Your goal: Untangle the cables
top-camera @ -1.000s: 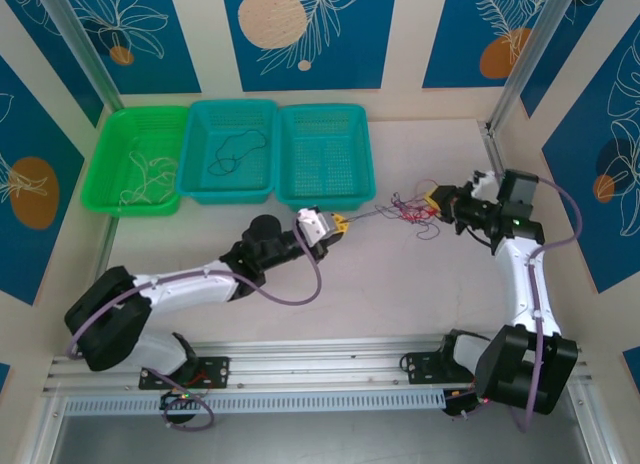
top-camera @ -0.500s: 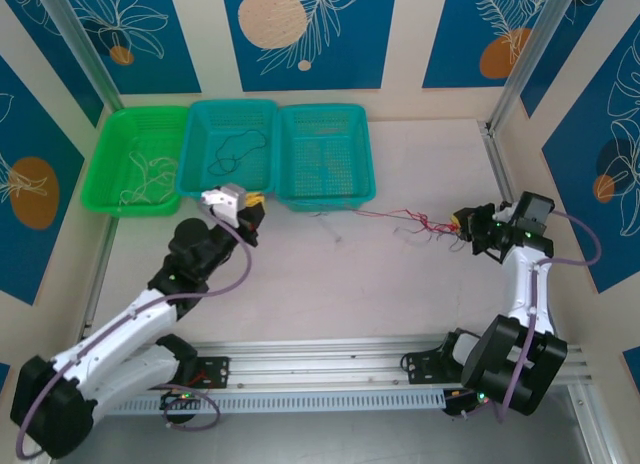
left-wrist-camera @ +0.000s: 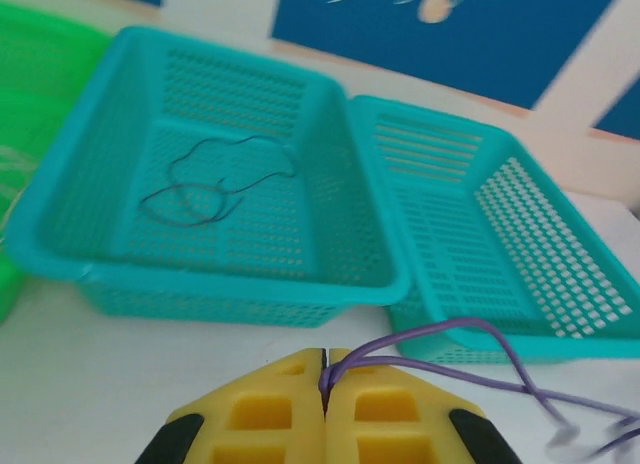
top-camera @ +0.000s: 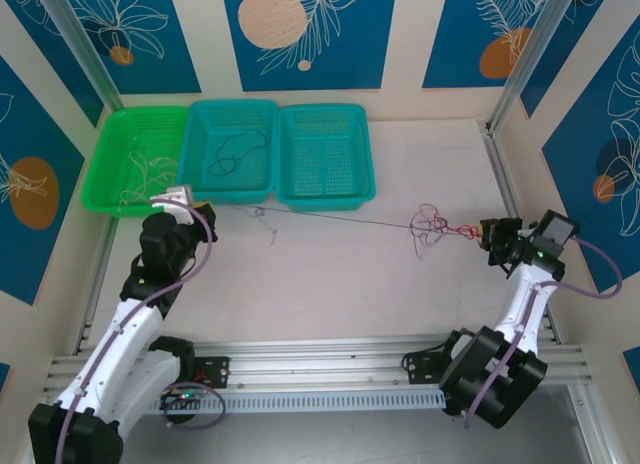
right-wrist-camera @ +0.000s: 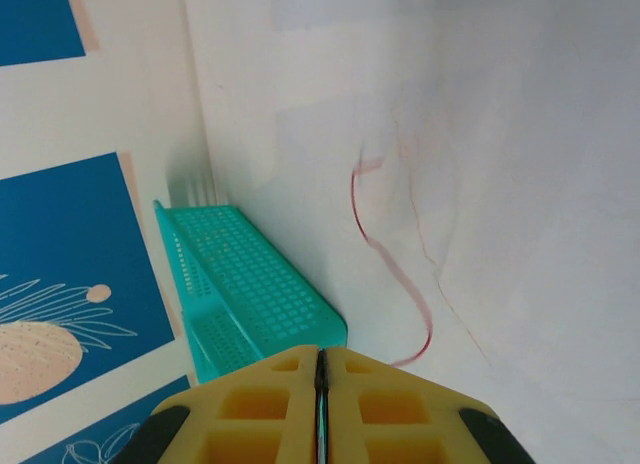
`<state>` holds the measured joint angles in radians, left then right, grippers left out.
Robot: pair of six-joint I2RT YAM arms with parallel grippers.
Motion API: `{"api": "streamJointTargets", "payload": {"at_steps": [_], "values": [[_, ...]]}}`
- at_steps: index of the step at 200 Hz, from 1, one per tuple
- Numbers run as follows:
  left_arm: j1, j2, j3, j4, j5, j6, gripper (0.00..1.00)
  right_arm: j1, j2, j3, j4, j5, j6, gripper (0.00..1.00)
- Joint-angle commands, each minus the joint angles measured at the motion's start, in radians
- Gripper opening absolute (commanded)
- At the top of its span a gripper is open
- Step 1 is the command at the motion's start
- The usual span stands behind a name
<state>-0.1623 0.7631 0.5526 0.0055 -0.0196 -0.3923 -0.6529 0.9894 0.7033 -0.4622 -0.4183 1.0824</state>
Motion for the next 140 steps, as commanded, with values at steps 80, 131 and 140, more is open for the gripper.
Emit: {"api": "streamJointTargets", "payload": {"at_steps": [80, 131, 140], "values": [[0.105, -0.035, 0.128, -0.203, -0.075, 0.015, 0.00, 0.175, -0.012, 0.095, -0.102, 0.201, -0.165, 0.00], [0.372, -0.028, 0.101, -0.245, 0.052, -0.128, 0.00, -0.114, -0.100, -0.070, 0.019, 0.090, 0.056, 0.02], [0.372, -0.023, 0.090, -0.216, 0.095, -0.133, 0.00, -0.087, -0.098, -0.050, 0.010, 0.109, 0.027, 0.02]]}}
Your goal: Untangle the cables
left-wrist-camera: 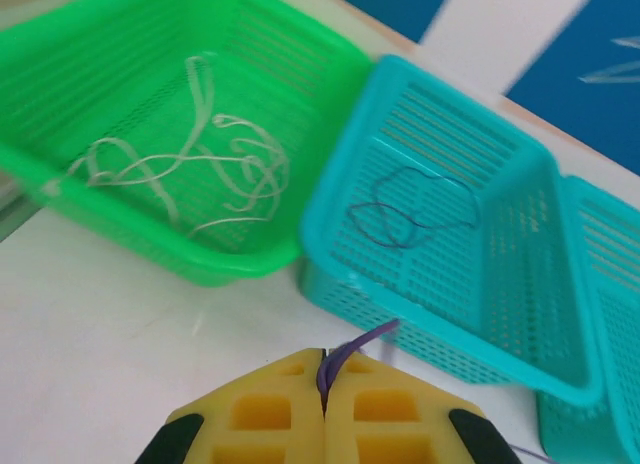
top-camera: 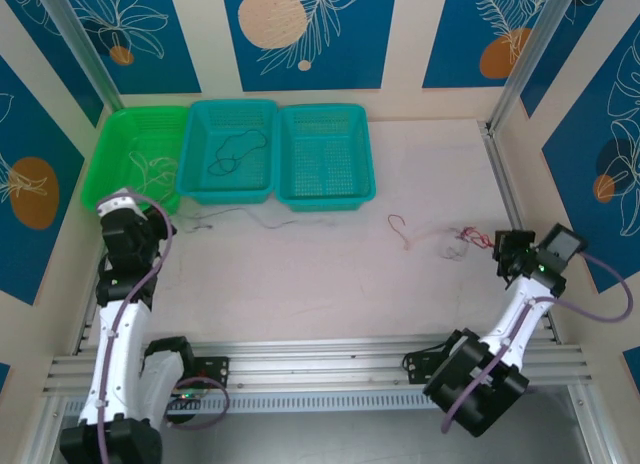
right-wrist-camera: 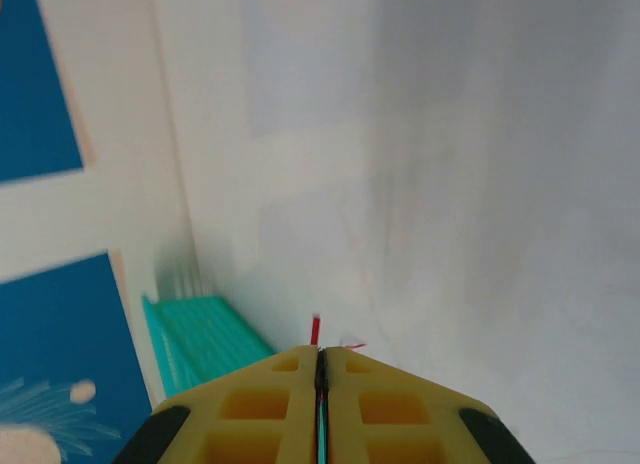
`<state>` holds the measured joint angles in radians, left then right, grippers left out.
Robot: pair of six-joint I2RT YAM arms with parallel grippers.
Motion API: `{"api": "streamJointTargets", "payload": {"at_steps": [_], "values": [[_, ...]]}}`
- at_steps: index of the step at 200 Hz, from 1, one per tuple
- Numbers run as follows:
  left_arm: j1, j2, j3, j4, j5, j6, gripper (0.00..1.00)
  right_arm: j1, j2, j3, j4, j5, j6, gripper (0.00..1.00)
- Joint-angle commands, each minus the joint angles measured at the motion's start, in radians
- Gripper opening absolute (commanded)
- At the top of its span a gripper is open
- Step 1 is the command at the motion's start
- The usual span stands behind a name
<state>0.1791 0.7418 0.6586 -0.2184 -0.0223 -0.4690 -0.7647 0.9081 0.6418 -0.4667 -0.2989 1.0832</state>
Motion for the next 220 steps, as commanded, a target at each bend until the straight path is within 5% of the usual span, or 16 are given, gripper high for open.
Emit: {"api": "streamJointTargets", "payload": {"at_steps": [1, 55, 112, 220], "values": [[0.031, -0.001, -0.018, 0.009, 0.101, -0.058, 0.00, 0.029, -0.016, 0.013, 0.013, -0.009, 0.024, 0.02], [0.021, 0.029, -0.024, 0.131, 0.319, -0.063, 0.00, 0.279, 0.012, 0.086, -0.011, 0.029, -0.128, 0.00], [-0.028, 0.018, 0.190, 0.088, 0.499, -0.064, 0.00, 0.615, 0.030, 0.078, 0.003, 0.160, -0.149, 0.00], [-0.133, 0.413, 0.902, 0.090, 0.548, -0.052, 0.00, 0.706, 0.071, 0.084, 0.011, 0.173, -0.131, 0.00]]}}
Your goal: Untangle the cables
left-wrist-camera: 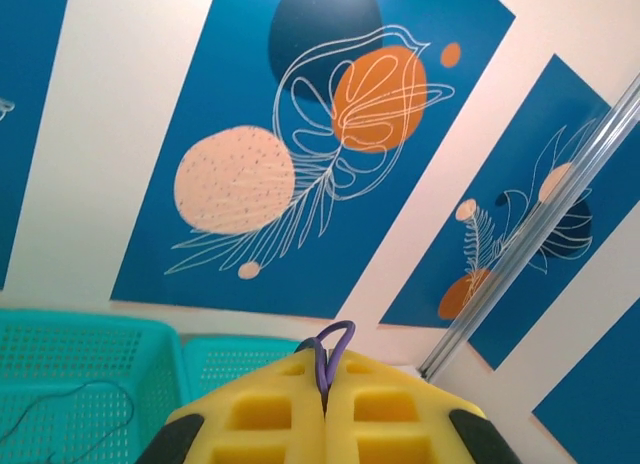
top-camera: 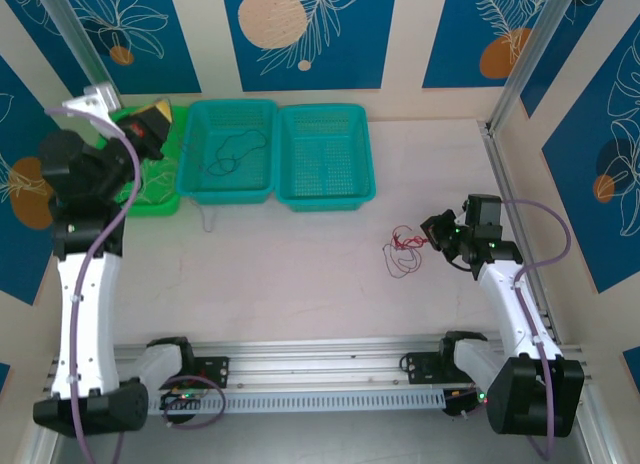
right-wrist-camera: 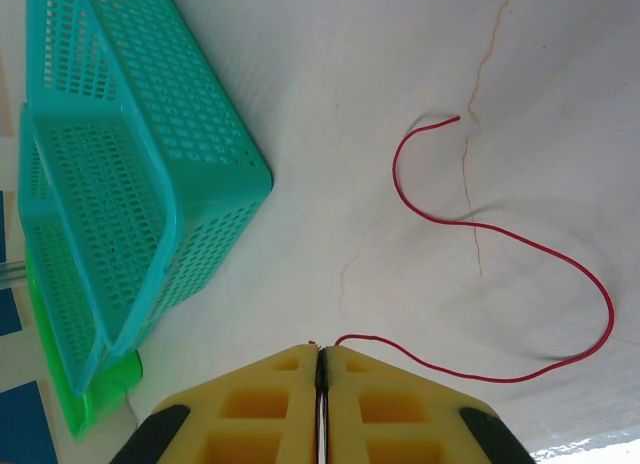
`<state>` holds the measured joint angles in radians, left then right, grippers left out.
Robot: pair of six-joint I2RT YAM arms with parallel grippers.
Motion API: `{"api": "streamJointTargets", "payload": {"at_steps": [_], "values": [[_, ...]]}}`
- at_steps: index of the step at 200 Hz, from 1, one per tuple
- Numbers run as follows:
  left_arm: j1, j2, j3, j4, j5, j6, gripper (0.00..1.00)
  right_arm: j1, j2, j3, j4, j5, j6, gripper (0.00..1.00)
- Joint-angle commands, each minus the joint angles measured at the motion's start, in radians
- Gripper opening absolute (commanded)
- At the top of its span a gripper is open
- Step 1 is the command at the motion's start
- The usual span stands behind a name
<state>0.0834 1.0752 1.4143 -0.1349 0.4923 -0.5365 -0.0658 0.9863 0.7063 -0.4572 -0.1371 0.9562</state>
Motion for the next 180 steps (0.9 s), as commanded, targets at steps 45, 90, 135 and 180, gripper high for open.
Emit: {"api": "streamJointTargets", "payload": {"at_steps": [45, 90, 135, 180], "values": [[-0.082, 0.273, 0.525, -0.148, -0.046, 0.126, 0.00, 0.018, -0.009, 0.017, 0.001, 0.017, -0.004, 0.00], [-0.081, 0.530, 0.932, -0.298, -0.104, 0.174, 0.00, 0.020, -0.008, 0.037, -0.018, 0.037, -0.019, 0.00], [-0.083, 0.850, 1.384, -0.551, -0.123, 0.232, 0.00, 0.018, -0.013, 0.051, -0.048, 0.047, -0.045, 0.00], [-0.099, 0.968, 1.352, -0.586, -0.149, 0.278, 0.00, 0.016, -0.013, 0.061, -0.063, 0.042, -0.059, 0.00]]}}
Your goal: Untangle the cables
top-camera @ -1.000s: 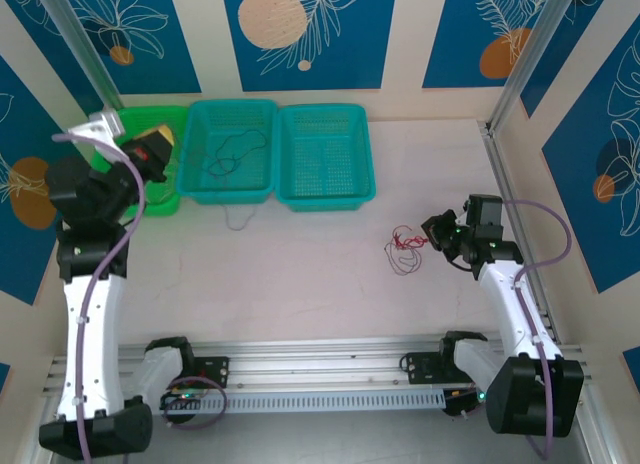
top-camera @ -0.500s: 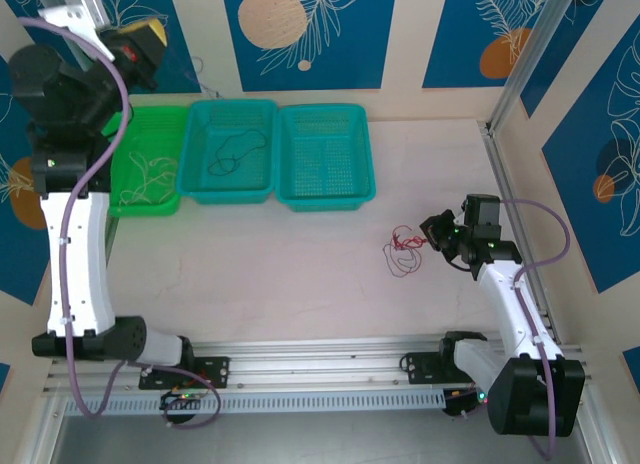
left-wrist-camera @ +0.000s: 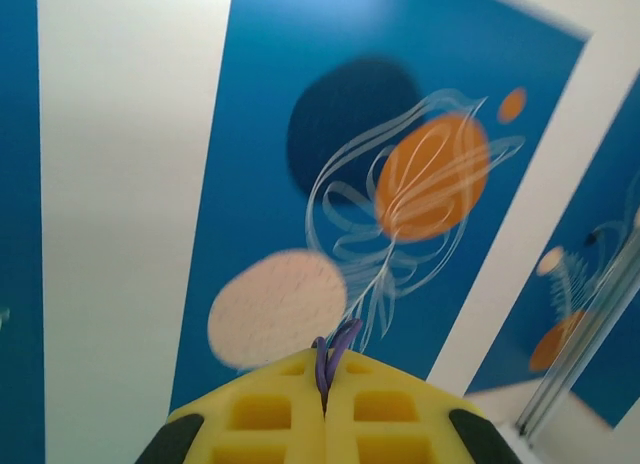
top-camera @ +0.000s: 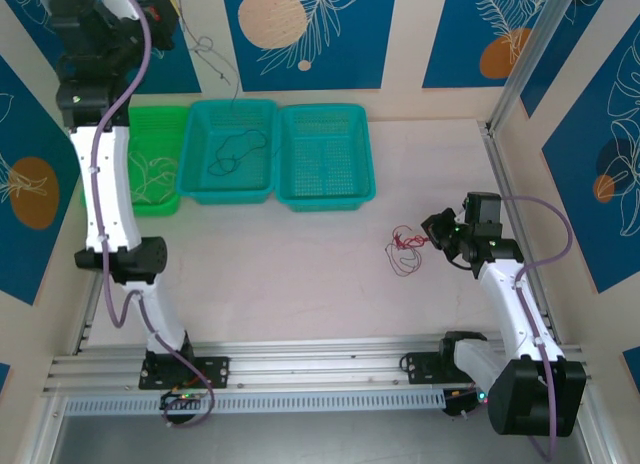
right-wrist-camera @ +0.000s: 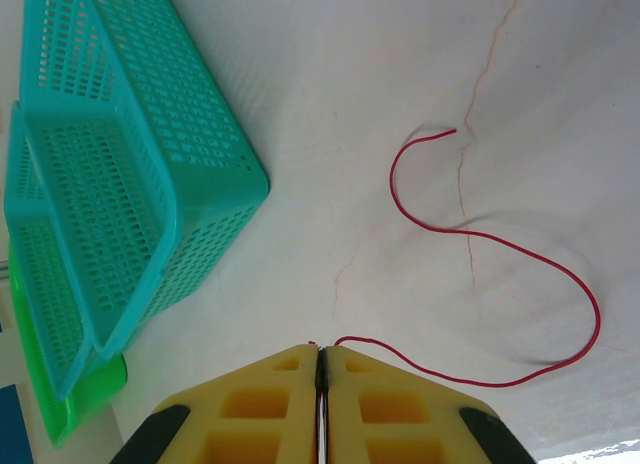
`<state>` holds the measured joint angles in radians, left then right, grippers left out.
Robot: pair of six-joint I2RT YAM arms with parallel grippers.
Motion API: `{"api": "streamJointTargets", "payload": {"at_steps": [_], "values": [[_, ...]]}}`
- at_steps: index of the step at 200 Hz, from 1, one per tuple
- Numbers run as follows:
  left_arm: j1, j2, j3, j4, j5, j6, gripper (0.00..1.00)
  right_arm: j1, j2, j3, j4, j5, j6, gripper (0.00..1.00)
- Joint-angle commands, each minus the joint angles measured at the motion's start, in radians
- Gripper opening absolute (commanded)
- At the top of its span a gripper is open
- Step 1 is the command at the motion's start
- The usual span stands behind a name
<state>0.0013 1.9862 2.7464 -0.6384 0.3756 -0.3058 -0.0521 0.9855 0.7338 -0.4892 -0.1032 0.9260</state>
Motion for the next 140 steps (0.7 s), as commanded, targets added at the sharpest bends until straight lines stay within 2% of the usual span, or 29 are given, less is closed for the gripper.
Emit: {"api": "streamJointTargets", "payload": {"at_steps": [1, 19, 44, 84, 102, 124, 140], "values": [[-0.017, 0.059, 0.019, -0.084, -0.033, 0.049, 0.00, 0.002, -0.013, 0.033, -0.033, 0.008, -0.030, 0.00], [-0.024, 0.113, 0.020, -0.131, -0.074, 0.077, 0.00, -0.001, -0.016, 0.041, -0.044, 0.007, -0.041, 0.00], [-0.039, 0.184, 0.021, -0.221, -0.192, 0.122, 0.00, -0.005, -0.024, 0.038, -0.049, 0.008, -0.046, 0.00], [-0.042, 0.292, 0.020, -0.335, -0.240, 0.118, 0.00, -0.008, -0.034, 0.034, -0.051, 0.002, -0.042, 0.00], [-0.041, 0.323, 0.018, -0.370, -0.275, 0.111, 0.28, -0.011, -0.040, 0.036, -0.058, -0.003, -0.044, 0.00], [-0.041, 0.332, 0.016, -0.386, -0.312, 0.112, 0.38, -0.016, -0.053, 0.037, -0.072, -0.001, -0.050, 0.00], [-0.041, 0.317, 0.016, -0.377, -0.299, 0.113, 0.56, -0.020, -0.066, 0.036, -0.080, 0.002, -0.054, 0.00]]}}
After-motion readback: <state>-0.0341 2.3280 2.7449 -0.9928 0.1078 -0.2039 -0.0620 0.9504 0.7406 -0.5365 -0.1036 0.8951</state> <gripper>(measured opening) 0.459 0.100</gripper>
